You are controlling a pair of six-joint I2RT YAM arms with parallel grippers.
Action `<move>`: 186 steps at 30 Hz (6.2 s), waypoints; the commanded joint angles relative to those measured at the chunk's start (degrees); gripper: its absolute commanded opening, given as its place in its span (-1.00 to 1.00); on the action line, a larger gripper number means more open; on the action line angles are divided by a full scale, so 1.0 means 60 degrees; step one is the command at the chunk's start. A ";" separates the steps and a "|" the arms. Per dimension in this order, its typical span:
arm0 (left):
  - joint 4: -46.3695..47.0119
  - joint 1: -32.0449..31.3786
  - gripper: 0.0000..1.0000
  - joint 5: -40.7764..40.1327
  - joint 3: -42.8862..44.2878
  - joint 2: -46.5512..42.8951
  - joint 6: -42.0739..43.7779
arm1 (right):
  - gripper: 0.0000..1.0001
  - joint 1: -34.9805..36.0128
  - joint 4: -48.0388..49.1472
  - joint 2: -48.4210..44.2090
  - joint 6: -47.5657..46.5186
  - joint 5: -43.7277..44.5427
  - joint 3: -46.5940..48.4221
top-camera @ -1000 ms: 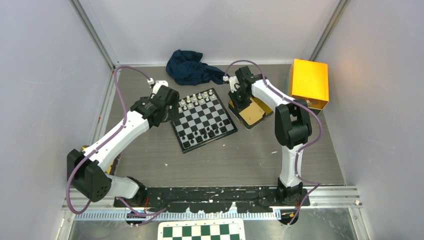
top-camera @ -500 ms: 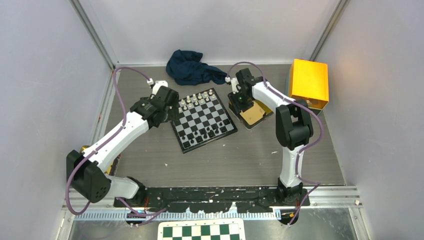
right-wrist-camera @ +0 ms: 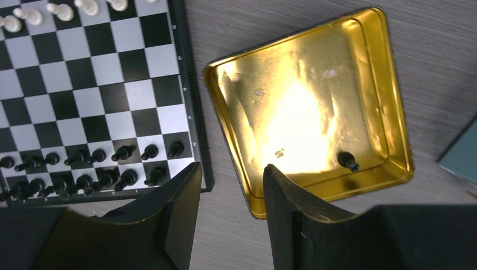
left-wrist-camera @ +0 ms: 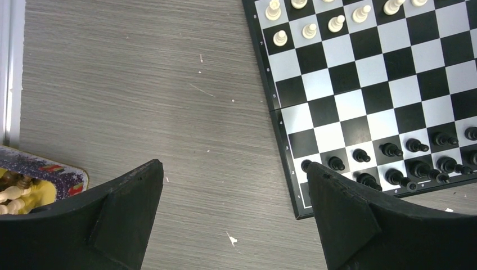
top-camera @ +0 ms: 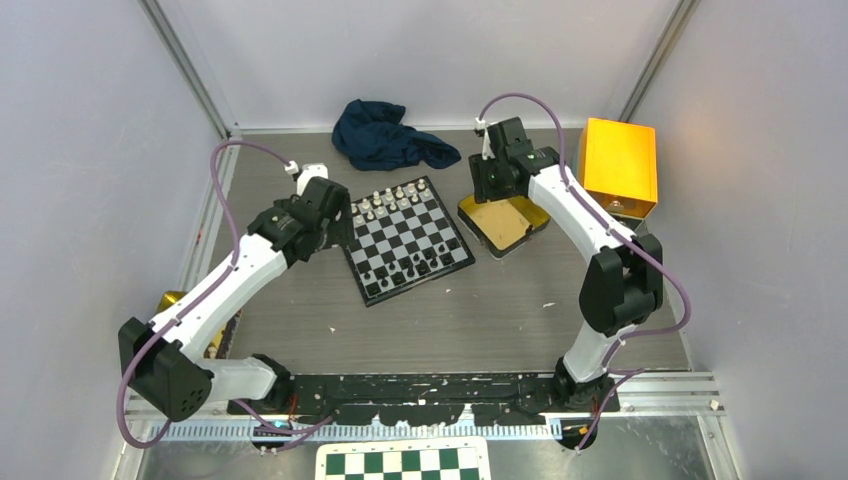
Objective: Set up the chess pieces on the board
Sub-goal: Adjust the storage box at the center of the board, then pick up the chess piece from the storage box, then place the chess piece on the chessboard.
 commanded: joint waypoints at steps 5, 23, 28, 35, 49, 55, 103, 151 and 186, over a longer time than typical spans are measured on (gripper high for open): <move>0.0187 0.0026 1.00 0.0064 -0.0415 -0.0589 -0.0023 | -0.05 0.0018 -0.0666 -0.0137 0.0867 0.2802 -0.0314; 0.0188 -0.0107 0.99 0.0655 -0.1099 -0.1331 0.0460 | -0.10 -0.1069 -0.1314 0.1234 0.2025 0.3270 -0.0127; 0.0213 -0.0107 0.99 0.0981 -0.1312 -0.1592 0.0702 | -0.08 -0.1238 -0.1361 0.1571 0.2020 0.3120 0.0074; 0.0240 -0.0107 0.99 0.1411 -0.1723 -0.1947 0.0952 | -0.06 -0.1484 -0.1306 0.2138 0.1901 0.2980 0.0418; 0.0041 -0.0136 1.00 0.1347 -0.1811 -0.1921 0.1096 | -0.05 -0.1817 -0.1057 0.3065 0.1898 0.2793 0.0889; 0.0030 -0.0151 0.99 0.1249 -0.1765 -0.1778 0.1108 | -0.10 -0.1846 -0.0993 0.3243 0.1939 0.2597 0.0882; -0.0191 -0.0150 0.99 0.1236 -0.1235 -0.1575 0.0871 | -0.99 -0.1921 -0.1097 0.2229 0.1655 0.2620 0.1464; -0.0954 -0.0147 0.97 0.0943 0.0237 -0.0805 0.0328 | -0.99 0.2198 0.0140 0.0998 0.2777 0.1360 -0.1170; -0.0894 -0.0149 0.95 0.1213 0.0188 -0.0415 0.0275 | -0.99 0.2200 0.0697 0.1676 0.2350 0.1577 -0.1254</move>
